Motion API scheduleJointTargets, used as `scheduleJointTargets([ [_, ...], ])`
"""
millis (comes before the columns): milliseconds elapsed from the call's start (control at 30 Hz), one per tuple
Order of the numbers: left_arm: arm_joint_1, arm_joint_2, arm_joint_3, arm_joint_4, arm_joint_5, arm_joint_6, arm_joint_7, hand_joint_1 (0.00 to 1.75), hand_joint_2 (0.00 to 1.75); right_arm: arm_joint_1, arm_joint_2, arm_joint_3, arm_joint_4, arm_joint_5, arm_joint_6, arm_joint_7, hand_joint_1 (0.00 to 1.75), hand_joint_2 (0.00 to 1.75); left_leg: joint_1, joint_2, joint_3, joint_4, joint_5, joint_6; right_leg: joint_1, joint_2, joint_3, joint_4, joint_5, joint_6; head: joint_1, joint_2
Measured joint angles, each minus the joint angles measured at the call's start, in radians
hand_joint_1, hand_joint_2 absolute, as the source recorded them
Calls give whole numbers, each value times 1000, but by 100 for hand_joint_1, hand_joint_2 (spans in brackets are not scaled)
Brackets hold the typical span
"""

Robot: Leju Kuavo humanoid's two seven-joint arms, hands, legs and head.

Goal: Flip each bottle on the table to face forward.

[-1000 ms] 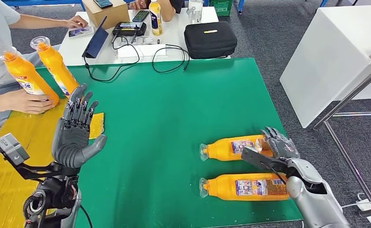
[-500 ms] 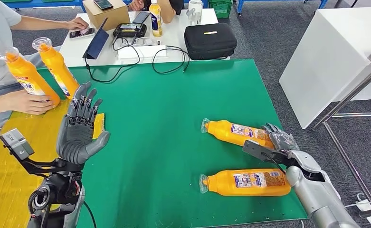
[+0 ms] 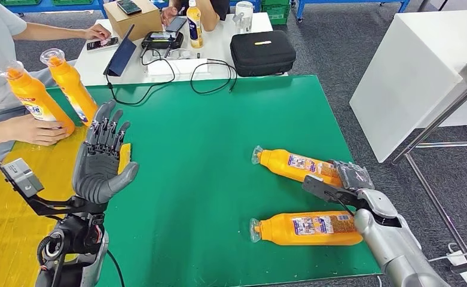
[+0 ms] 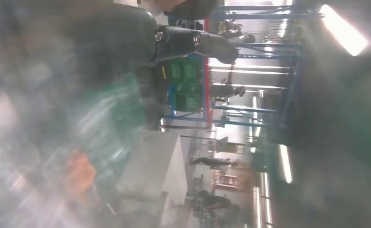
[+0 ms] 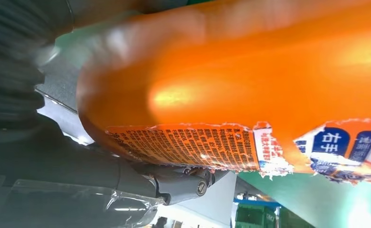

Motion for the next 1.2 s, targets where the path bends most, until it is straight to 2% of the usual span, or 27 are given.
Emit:
scheduleJointTargets([
  [133,0,-3,-5,0,-1,1,6,0,175,14,24,-24,-6,8,-56,7,175,175,0,0,0,0,0,0,0,0,0,0,0,0,0,0],
  [400,0,-7,-11,0,-11,2,11,0,175,38,55,-62,-33,7,-106,7,175,175,1,0,-1,0,0,-1,1,0,-1,0,0,0,0,0],
  [667,-3,-6,-52,-11,-62,11,74,0,175,144,152,-167,-235,-96,-256,-60,175,175,1,-2,-7,0,0,-1,1,-1,-6,1,-1,0,0,0],
  [867,-21,-5,-109,-7,-78,19,117,0,175,212,244,-211,-428,-263,-264,-156,175,175,1,-2,-11,0,0,-1,1,-1,-10,1,-1,0,0,0],
  [1000,-38,-3,-148,3,-83,25,129,0,175,231,286,-211,-512,-296,-263,-169,175,175,1,-2,-13,0,0,-1,1,-1,-11,1,-1,0,0,0],
  [1200,-50,4,-188,19,-85,31,140,0,175,242,320,-193,-582,-329,-255,-175,175,175,0,-2,-13,0,0,-1,0,-1,-12,1,-1,0,0,0],
])
